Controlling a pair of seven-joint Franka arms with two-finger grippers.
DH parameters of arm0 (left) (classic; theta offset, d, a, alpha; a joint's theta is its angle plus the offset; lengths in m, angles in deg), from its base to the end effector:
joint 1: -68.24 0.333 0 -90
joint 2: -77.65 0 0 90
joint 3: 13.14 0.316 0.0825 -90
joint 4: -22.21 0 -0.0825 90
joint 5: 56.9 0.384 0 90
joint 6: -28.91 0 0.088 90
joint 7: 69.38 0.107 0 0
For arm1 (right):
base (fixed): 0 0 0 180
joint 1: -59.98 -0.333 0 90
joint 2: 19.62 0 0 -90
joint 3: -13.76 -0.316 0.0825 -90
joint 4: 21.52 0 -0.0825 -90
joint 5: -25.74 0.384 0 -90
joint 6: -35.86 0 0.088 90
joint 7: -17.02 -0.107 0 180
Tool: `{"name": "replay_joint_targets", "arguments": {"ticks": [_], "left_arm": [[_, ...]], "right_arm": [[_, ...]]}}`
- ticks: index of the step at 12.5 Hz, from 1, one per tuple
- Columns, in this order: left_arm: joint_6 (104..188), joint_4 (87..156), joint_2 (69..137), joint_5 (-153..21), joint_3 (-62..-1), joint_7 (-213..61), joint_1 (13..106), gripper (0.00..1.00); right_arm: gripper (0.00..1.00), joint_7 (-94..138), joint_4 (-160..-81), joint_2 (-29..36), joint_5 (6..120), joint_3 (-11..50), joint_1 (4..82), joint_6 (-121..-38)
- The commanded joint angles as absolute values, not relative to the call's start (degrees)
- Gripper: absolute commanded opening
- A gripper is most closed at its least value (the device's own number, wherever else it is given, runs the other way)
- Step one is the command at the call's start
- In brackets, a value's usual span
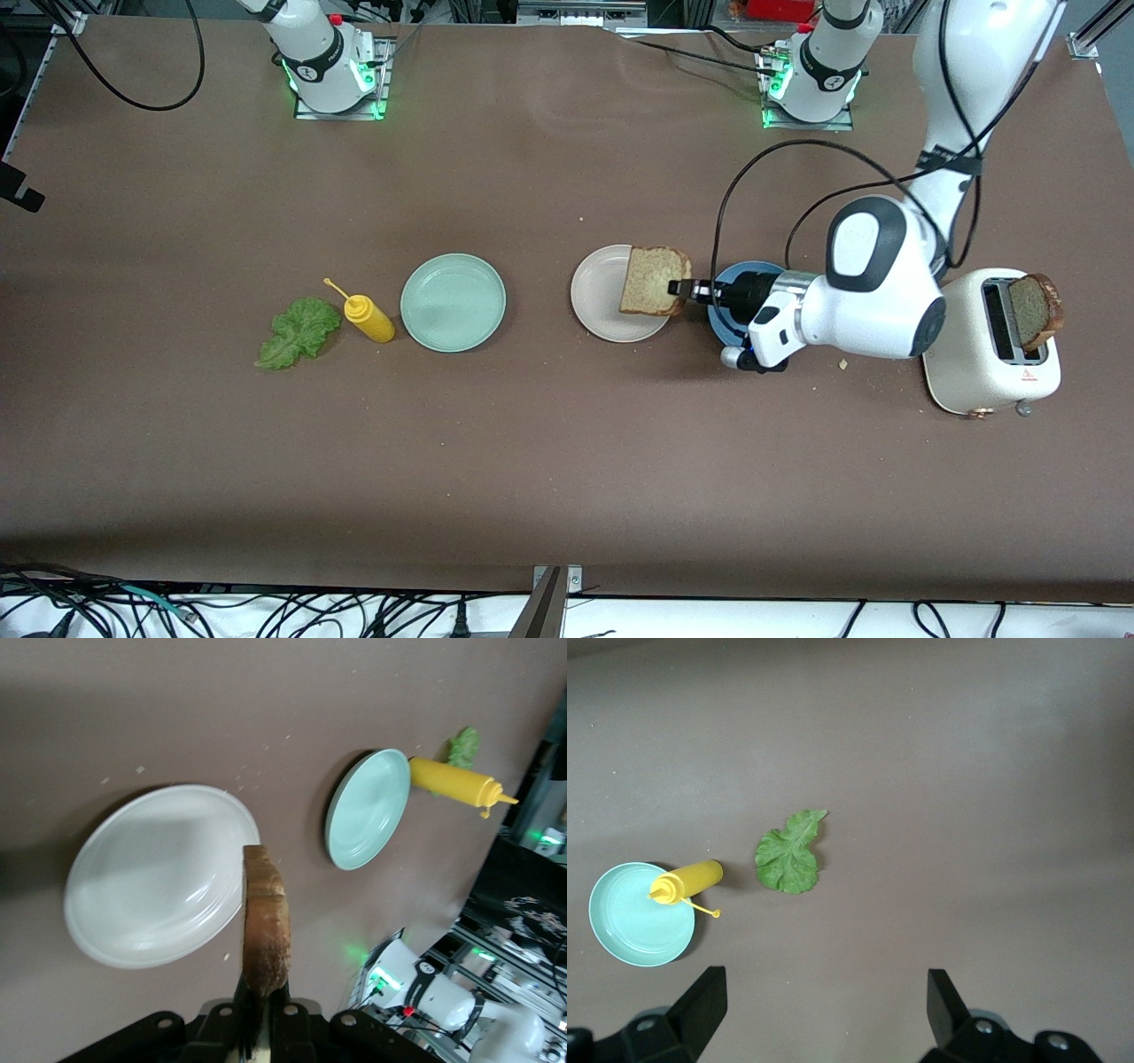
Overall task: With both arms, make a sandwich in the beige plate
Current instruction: 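Carry the toast to the beige plate and lower it onto the plate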
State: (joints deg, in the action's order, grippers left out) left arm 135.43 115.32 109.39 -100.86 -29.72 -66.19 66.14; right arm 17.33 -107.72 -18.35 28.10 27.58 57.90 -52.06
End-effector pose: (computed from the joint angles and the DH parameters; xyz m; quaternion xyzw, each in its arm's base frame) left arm 0.6189 -0.2405 0.3160 0.9010 -0.0045 -0.1961 0.3870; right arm 0.5477 -0.1075 0.6406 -0.9949 0.0987 -0.0061 0.0174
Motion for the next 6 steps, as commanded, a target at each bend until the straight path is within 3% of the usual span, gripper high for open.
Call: {"name": "replay_joint_targets", "arguments": {"ticks": [1,6], "left_arm": [[140.0,118.5,110.5,-107.4,-29.5,-57.0,66.0,0.00],[145.9,129.3,112.0,-119.5,-29.5,-35.6,66.6,0.00]], "right_arm": [[1.00,18.0,-106.8,-18.5,29.2,27.6,58.3,-50.8],[1.00,18.0,-106.8,-18.5,29.2,27.2,58.3,-51.2]]}}
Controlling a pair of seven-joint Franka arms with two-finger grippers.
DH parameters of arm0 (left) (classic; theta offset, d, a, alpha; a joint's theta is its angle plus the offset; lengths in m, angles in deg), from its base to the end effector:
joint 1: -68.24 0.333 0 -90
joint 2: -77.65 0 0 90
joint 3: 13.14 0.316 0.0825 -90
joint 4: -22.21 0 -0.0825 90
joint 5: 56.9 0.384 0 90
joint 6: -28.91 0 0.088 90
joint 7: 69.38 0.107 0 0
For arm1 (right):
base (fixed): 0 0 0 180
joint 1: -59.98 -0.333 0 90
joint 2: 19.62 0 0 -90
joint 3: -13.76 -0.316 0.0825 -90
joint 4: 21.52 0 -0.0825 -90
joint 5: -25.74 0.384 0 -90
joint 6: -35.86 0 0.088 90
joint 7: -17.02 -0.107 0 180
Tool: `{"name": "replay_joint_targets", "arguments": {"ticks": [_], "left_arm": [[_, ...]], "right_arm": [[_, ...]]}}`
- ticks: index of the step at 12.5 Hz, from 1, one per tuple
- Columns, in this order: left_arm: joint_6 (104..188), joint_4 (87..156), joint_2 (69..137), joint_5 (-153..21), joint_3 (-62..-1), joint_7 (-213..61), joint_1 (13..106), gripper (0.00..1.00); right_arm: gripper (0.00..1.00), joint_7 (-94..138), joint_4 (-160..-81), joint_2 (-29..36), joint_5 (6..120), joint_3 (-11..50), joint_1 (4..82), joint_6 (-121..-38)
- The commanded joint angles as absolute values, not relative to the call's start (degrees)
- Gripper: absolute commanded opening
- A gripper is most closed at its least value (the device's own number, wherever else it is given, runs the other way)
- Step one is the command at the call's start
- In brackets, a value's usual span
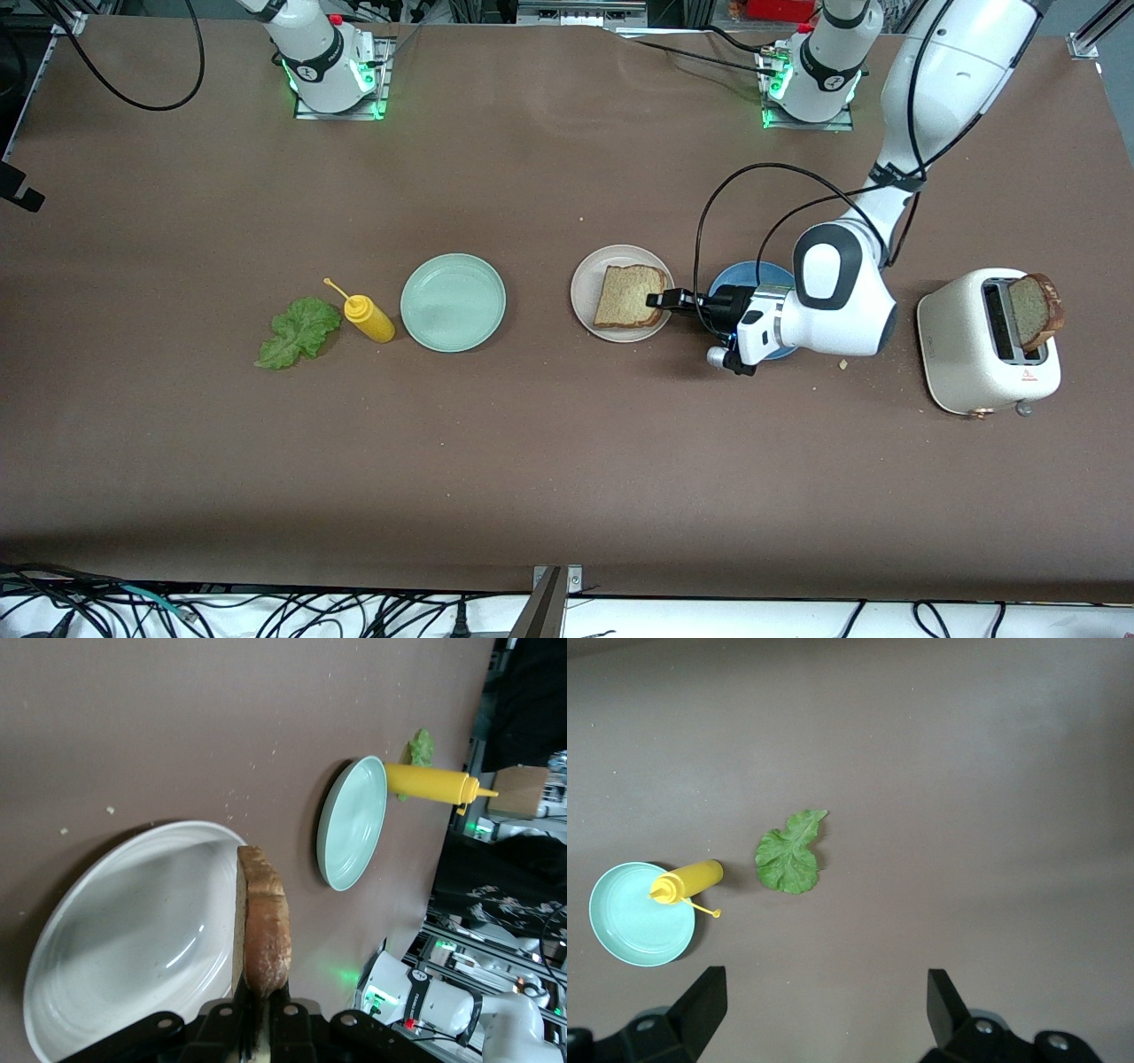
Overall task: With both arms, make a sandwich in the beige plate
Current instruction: 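Carry the toast to the beige plate and lower it onto the plate, then open the left gripper and withdraw while the right gripper starts reaching out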
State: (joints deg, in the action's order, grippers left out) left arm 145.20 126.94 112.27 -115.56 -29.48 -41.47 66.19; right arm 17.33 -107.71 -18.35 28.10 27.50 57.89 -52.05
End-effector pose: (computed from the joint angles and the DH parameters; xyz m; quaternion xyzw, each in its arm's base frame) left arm 0.5811 -0.2335 0.2148 0.8680 -0.0425 -0.1393 0.4748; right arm 0.5478 -0.1066 0.6406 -0.9950 0.0979 -0.0061 0.0174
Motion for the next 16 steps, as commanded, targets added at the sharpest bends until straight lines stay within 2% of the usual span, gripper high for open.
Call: {"name": "replay_joint_targets", "arguments": {"ticks": [1,4,5,6,7,10,16], "left_arm": [[146.0,130.7,112.4,-122.1,-29.5,-32.8,66.7,0.00],[146.0,133.4,113.5,-127.2,-29.2,-25.2,66.9,0.00],[145.9,133.4,113.6,-127.2,-29.2,-25.2,67.3,0.26],[145.9,133.4,113.6,-127.0,-29.1,-25.1,67.4,0.93],[145.9,133.4,113.5,-126.8,-29.1,-25.0,67.5,1.00],[145.8,133.4,112.9,-126.4,-28.9,-25.0,67.5,1.00],[145.6,131.9,107.4,-106.5,-27.2,-28.0,68.8,1.00]], "right_arm": [[1.00,18.0,-106.8,-18.5,29.2,27.3,58.3,-51.2],[1.00,18.1,-106.8,-18.5,29.2,27.3,58.3,-51.1],[1.00,18.1,-106.8,-18.5,29.2,27.2,58.3,-51.1],[1.00,18.0,-106.8,-18.5,29.2,27.1,58.3,-51.2],[1.00,18.0,-106.8,-18.5,29.2,27.0,58.3,-51.2],[1.00,18.1,-106.8,-18.5,29.2,27.0,58.3,-51.2],[1.00,18.1,-106.8,-18.5,29.2,26.7,58.2,-51.1]]}}
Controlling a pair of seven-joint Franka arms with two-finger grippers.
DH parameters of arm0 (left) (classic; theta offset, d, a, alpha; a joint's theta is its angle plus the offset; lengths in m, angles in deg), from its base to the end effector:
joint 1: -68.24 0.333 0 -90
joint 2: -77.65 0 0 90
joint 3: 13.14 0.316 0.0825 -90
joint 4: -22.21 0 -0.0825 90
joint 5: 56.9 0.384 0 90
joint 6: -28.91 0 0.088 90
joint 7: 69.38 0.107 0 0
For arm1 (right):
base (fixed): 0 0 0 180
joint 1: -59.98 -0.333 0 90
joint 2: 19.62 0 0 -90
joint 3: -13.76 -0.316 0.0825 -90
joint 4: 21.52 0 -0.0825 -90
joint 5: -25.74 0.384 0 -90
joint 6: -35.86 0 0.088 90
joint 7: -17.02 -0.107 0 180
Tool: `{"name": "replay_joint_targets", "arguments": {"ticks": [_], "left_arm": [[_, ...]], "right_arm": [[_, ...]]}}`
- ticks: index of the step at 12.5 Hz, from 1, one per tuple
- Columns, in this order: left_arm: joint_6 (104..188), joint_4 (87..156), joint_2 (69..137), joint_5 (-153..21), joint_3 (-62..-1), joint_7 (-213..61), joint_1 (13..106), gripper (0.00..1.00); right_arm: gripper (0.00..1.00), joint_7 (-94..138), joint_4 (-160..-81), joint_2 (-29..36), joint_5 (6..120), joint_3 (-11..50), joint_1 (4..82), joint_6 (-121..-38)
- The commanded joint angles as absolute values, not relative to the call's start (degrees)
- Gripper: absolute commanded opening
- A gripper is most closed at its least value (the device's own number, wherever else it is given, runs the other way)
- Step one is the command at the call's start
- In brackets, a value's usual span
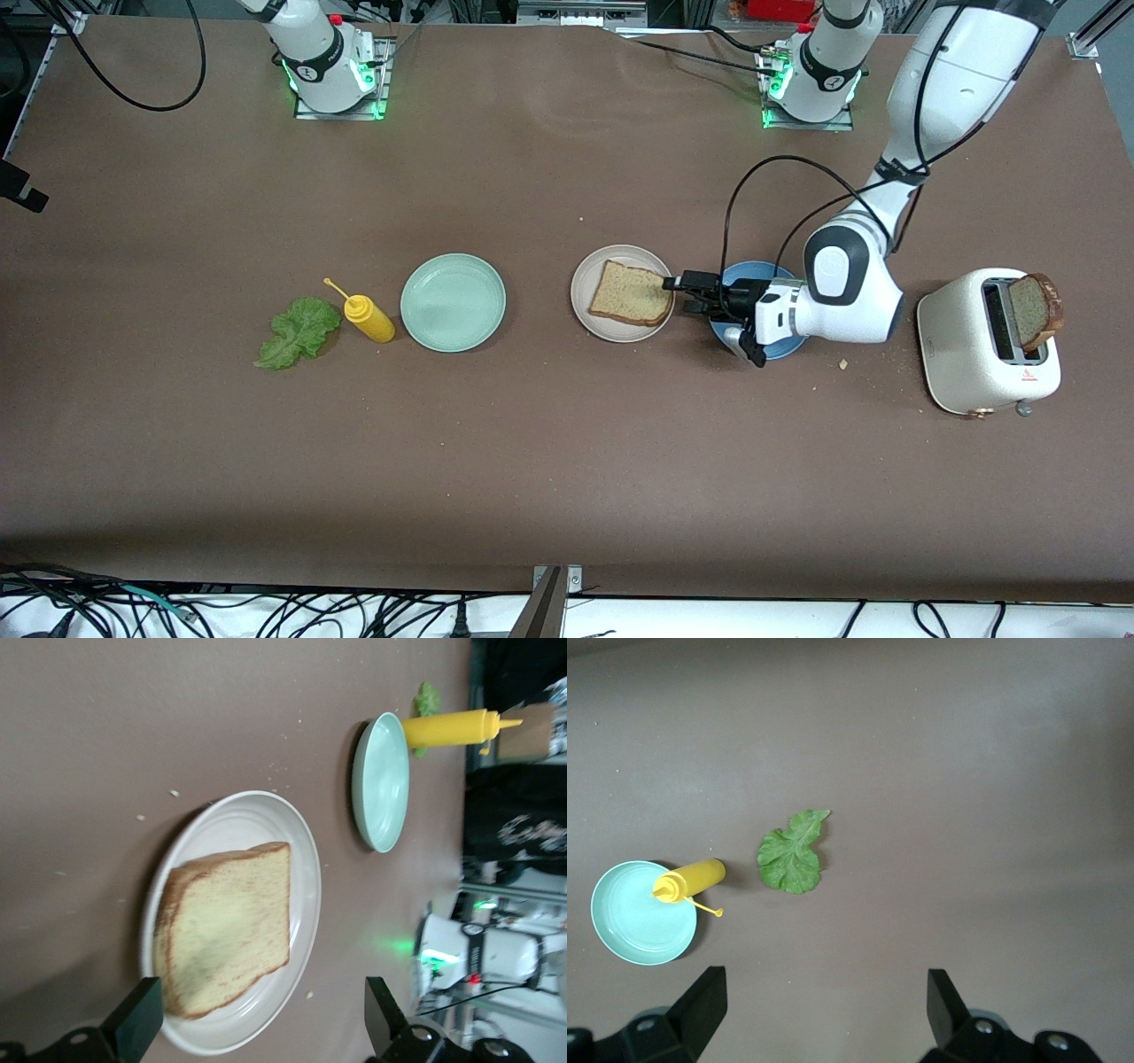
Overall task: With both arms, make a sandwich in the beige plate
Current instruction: 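Open the left gripper and withdraw while the right gripper starts reaching out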
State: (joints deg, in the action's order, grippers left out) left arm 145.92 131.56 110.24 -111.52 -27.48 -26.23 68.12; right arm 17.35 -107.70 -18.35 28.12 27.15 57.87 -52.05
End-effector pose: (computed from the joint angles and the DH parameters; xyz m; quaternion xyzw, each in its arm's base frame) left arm 0.5694 -0.1889 0.1993 0.8749 -0.1477 -0.0871 0.4530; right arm 0.5485 -0.1031 0.6407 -0.9953 0.0945 -0.0061 0.0177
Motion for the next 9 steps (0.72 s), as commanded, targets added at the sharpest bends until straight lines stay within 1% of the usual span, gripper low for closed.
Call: {"name": "replay_joint_targets", "arguments": {"ticks": [1,4,5,7,9], "left_arm": [[145.3,131.8,105.9,-102.6,-27.2,-30.5,69.2,1.00],[142.7,130.0,100.8,-90.9,-27.2,-42.0,69.5,1.00],[139.1,127.5,100.0,-85.2,-27.1,-47.7,69.6,1.00],[128.8,117.8,100.1,-73.6,-27.1,-55.6,69.8,1.00],[122.6,111.5,100.1,-69.1,-26.9,-57.9,70.0,1.00]], "right_arm": [[1.00,18.1,-106.8,-18.5,29.2,26.4,58.0,-51.1],[1.00,18.1,-106.9,-18.4,29.3,26.3,57.8,-50.7],[1.00,18.4,-106.9,-18.3,29.2,25.4,57.8,-50.3],[1.00,24.4,-107.6,-17.9,29.1,25.3,57.9,-49.5],[1.00,34.7,-107.0,-13.6,29.2,25.1,57.8,-53.2]]}}
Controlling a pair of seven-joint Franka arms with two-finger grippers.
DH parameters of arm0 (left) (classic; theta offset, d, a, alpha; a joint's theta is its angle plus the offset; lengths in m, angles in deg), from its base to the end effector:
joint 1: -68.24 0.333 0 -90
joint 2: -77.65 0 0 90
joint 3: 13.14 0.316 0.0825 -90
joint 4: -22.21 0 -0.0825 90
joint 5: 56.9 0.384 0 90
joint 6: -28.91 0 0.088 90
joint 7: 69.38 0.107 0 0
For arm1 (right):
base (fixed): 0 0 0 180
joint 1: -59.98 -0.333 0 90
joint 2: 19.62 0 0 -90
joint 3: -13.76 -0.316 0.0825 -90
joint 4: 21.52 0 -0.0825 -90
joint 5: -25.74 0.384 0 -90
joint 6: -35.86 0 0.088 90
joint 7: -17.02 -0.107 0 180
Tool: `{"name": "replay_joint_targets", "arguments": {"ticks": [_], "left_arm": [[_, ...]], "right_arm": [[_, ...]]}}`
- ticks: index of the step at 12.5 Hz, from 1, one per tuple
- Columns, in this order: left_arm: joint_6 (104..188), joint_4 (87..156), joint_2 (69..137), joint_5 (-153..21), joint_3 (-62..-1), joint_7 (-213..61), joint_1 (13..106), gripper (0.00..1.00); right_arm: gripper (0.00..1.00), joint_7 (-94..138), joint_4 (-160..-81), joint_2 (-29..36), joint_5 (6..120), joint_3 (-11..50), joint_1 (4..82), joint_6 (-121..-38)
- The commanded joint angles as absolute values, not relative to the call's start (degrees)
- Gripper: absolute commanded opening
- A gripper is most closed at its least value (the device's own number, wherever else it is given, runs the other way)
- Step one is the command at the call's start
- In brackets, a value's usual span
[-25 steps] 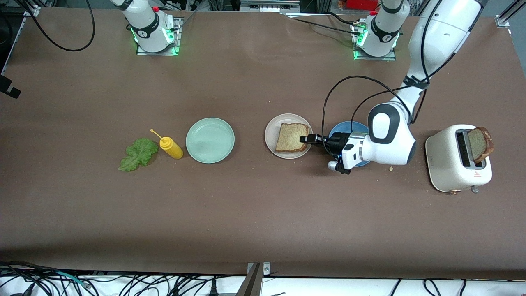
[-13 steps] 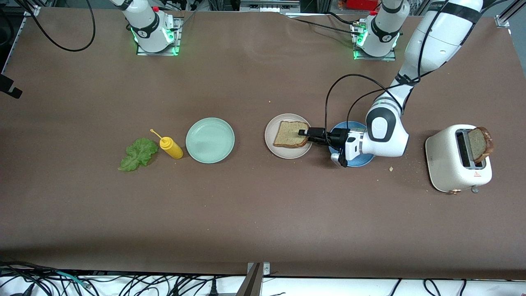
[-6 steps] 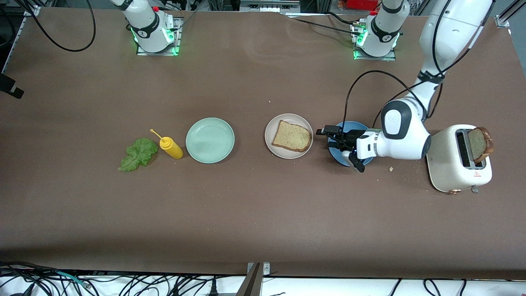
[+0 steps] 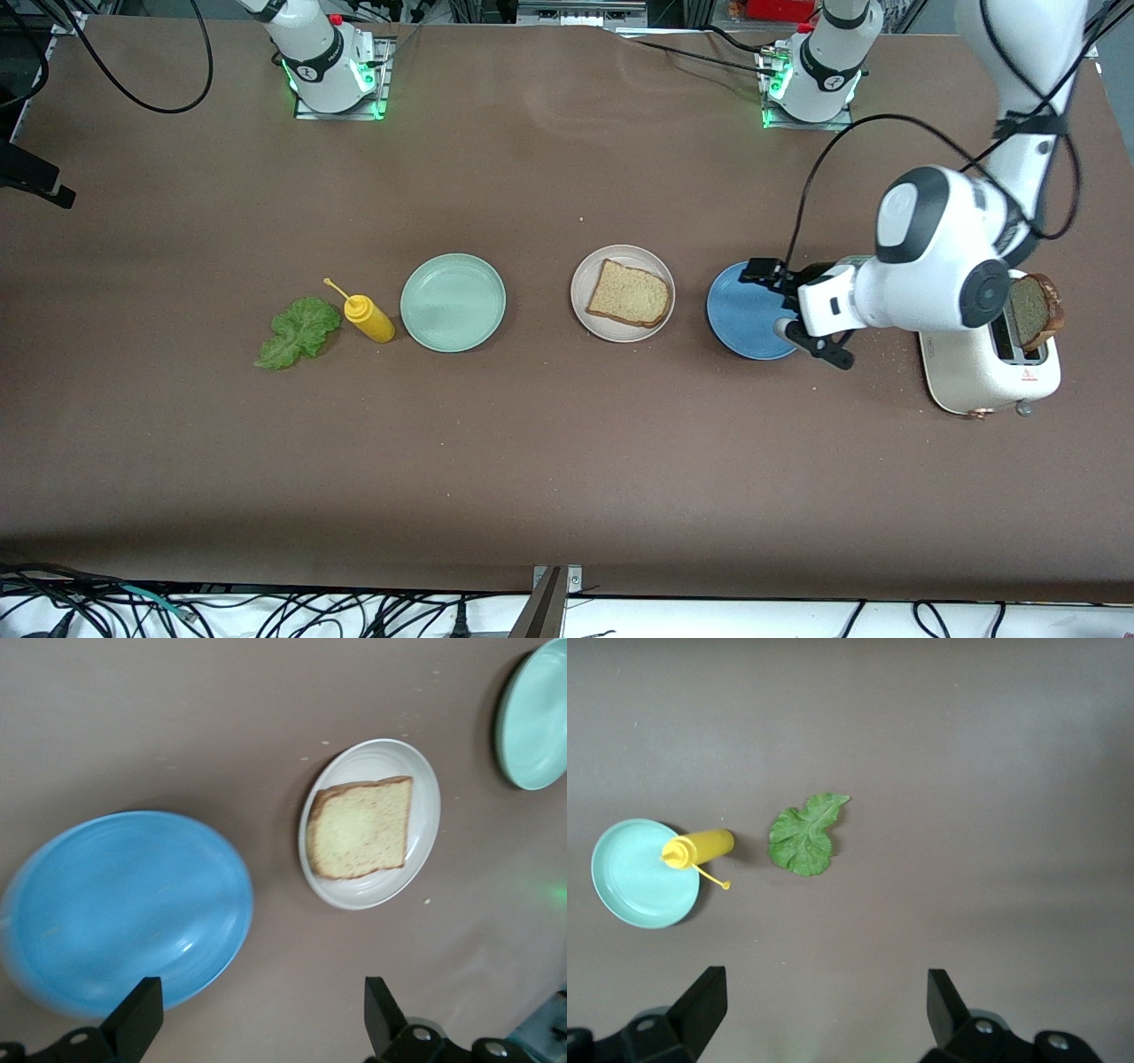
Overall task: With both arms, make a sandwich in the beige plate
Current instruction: 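Open the left gripper and withdraw while the right gripper starts reaching out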
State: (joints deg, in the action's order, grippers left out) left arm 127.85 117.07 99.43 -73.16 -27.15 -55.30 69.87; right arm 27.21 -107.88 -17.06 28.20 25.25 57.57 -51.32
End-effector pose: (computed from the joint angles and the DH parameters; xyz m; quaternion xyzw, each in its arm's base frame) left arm 0.6099 -0.1452 0.3806 0.9558 -0.1795 -0.1448 0.1822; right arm 0.5575 -0.0815 0.6257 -0.9997 -0.0105 0.0117 0.0192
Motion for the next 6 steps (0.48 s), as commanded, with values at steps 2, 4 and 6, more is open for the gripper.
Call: {"name": "replay_joint_targets", "arguments": {"ticks": [2,4,6], "left_arm": [[116.7,105.5,100.0,-62.7,-26.4,-60.7,70.0,1.00],[112.9,101.6,99.1,-59.5,-25.8,-60.8,70.1,1.00],[113.0,101.5,95.6,-55.3,-25.4,-61.3,70.1,1.00]], "right_arm": [[1.00,41.8,-107.0,-8.5,32.6,24.4,57.8,-56.6],[1.00,44.2,-106.8,-2.1,36.5,23.5,57.8,-61.4],[1.00,47.3,-106.4,3.0,39.3,21.8,57.9,-65.5]]}}
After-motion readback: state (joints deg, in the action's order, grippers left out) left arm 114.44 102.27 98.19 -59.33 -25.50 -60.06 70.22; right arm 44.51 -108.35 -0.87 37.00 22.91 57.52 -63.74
